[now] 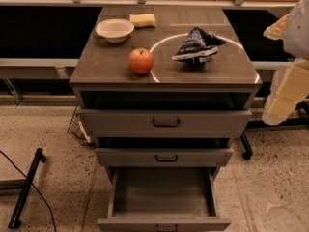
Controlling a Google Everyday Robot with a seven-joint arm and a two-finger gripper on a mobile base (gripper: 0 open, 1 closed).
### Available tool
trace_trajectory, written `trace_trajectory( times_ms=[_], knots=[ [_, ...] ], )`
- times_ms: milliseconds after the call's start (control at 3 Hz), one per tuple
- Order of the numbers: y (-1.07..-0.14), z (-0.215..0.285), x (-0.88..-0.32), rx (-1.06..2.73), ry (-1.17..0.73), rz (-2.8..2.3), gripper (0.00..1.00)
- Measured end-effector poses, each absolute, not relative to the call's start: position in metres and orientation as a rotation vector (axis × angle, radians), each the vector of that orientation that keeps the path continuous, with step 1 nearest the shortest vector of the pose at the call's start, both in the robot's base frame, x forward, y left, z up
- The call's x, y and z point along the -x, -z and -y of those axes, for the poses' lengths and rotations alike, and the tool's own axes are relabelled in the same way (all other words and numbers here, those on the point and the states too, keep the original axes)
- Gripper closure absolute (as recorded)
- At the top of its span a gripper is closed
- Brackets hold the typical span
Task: Place apple into bottom drawer
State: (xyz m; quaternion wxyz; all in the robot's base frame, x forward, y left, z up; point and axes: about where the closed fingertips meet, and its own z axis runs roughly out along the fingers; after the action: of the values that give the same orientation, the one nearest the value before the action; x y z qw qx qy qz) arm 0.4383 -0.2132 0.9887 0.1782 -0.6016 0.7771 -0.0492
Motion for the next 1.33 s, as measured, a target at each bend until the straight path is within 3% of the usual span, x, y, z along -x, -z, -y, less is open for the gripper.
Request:
trace_trajectory(
  times_ms=[667, 1333],
  knots=[
    [-0.988, 0.207, -0.441, 1.737, 0.126, -2.168, 0.0],
    [-0.977, 0.117, -0.522, 1.904, 0.159, -1.955, 0.0]
  ],
)
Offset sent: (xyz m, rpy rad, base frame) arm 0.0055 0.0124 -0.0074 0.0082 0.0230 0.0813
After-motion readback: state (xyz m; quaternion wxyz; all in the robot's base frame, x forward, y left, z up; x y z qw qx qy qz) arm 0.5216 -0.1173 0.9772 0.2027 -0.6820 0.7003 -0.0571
